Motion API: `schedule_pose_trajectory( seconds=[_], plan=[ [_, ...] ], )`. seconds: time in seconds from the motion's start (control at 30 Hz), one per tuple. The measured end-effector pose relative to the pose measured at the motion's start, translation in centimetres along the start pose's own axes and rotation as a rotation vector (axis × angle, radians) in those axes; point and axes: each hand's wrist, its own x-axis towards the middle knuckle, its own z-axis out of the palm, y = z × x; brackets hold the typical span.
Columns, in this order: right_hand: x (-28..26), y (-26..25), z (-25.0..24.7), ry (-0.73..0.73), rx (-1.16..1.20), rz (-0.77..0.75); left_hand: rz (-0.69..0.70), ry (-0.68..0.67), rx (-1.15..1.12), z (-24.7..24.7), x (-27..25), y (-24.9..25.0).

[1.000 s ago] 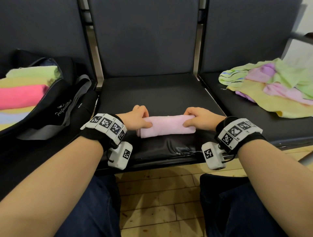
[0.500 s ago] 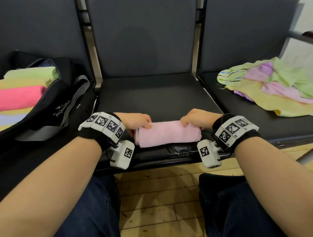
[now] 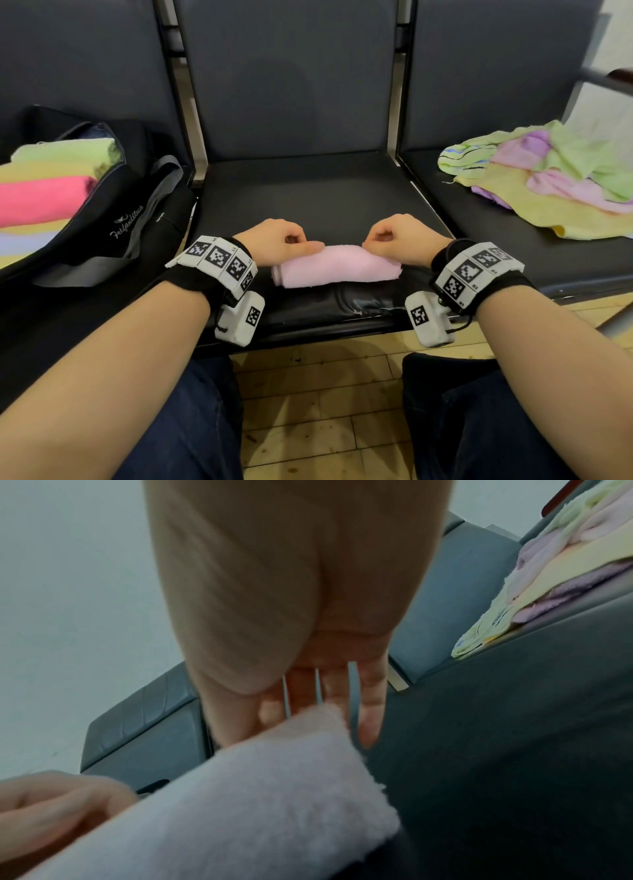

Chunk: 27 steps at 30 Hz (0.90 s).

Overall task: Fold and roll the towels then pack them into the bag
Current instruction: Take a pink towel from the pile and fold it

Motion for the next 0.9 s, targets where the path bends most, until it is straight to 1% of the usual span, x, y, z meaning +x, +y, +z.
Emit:
schedule_pose_trajectory(
  seconds=[0.07,0.13,0.2,0.27,0.4,0.5,0.57,0.6,0.67,0.77,0.83,0.9],
  plan=[
    [-0.2,0.2,-0.1,-0.030,0.016,0.052,-0.043,-0.074,0.031,-0.1,-0.2,-0.2],
    [-0.3,0.4,-0.2,-0.111,0.021,0.098,-0.069,-0.167,0.097,-0.1,-0.3,-0.1],
    [-0.4,0.5,-0.2,-0.200,-0.026,0.106,-0.058,-0.219,0.199,0.0,-0.2,-0.2],
    [-0.7,0.8,-0.2,-0.233,-0.029,0.112,-0.060,-0.228,0.226,0.1,0.0,-0.5],
    [-0.8,1.8,-0.1,-0.240,0.037,0.106,-0.057,-0.254,0.125,0.2,-0.1,-1.1],
    [-0.8,1.9,0.0,-0.233,0.013,0.081,-0.074,-0.255,0.155,0.2,-0.1,-1.0],
    [-0.8,1.9,0.1,-0.220,0.000,0.057,-0.095,-0.230,0.165,0.2,0.0,-1.0],
    [-0.8,1.9,0.2,-0.201,-0.002,0.047,-0.111,-0.201,0.122,0.0,0.1,-1.1],
    [-0.7,1.7,0.0,-0.131,0.012,0.040,-0.131,-0.123,-0.073,-0.5,0.2,-1.2],
    [-0.6,1.3,-0.5,0.046,0.054,0.038,-0.164,0.004,-0.393,-1.3,0.0,-1.1],
    [-0.5,1.2,-0.5,0.143,0.137,0.034,-0.176,0.049,-0.659,-1.5,-0.1,-0.6],
    [-0.3,1.0,-0.4,0.194,0.268,0.034,-0.165,0.096,-0.849,-1.5,-0.1,-0.2]
  ],
)
